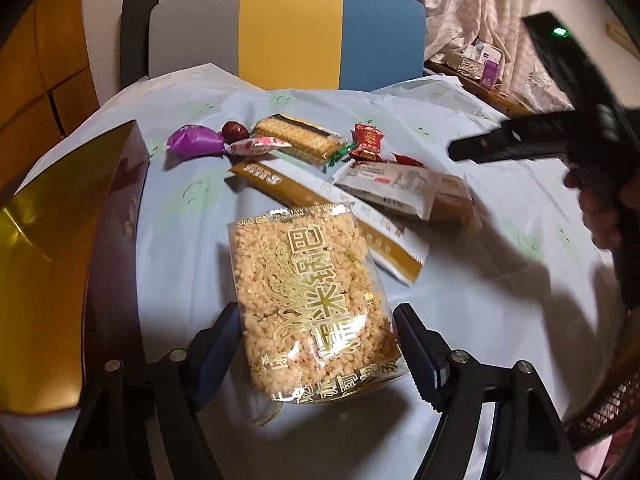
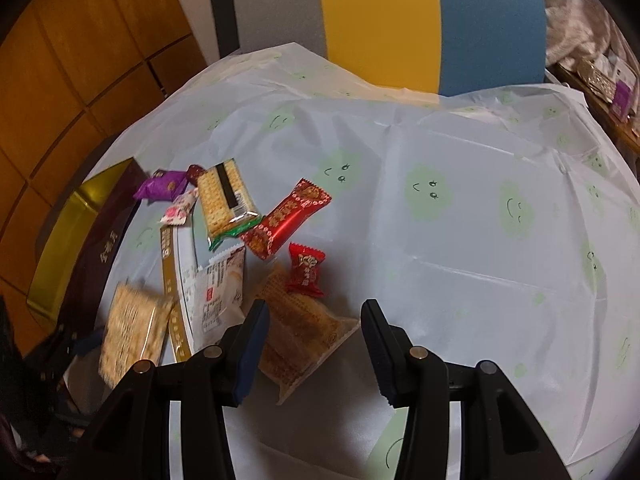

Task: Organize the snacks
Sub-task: 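Close the left tool on the rice-cracker bag and lift it, then lift the rice-cracker bag with the left tool while the right tool grasps the long red candy packet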

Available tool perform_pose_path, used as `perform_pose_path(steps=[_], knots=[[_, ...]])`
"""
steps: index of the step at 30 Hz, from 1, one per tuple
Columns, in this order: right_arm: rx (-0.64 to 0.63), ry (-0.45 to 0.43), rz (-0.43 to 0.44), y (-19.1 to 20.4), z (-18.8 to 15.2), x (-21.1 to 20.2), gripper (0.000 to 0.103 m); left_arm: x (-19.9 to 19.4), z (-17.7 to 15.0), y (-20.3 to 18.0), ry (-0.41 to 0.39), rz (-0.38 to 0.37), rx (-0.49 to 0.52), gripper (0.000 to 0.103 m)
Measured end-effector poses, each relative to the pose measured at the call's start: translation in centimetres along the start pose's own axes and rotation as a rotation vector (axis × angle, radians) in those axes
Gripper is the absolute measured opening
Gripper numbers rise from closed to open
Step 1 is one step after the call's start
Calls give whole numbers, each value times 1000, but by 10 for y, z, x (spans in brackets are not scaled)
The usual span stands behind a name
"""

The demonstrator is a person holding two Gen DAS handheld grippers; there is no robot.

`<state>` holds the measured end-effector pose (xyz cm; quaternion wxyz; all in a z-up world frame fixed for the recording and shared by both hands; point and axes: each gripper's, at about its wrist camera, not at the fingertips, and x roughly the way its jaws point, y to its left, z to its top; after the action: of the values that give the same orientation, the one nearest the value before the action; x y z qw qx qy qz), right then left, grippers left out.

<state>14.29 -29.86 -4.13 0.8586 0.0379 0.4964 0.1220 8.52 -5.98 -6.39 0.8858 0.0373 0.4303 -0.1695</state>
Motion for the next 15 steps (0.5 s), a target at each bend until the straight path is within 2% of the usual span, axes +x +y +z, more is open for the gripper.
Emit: perform_pose_path(steps=[7,10,15], knots=[[82,4,-6,7,26,20,48,-3,-8,2,-18,-22,0,76],[103,2,-4,15,45,34,43,-3,-9,4,-22,-28,-3,76],[165,66,-35,23,66,72,42,-2,-11,8,-22,-45,-8,76]])
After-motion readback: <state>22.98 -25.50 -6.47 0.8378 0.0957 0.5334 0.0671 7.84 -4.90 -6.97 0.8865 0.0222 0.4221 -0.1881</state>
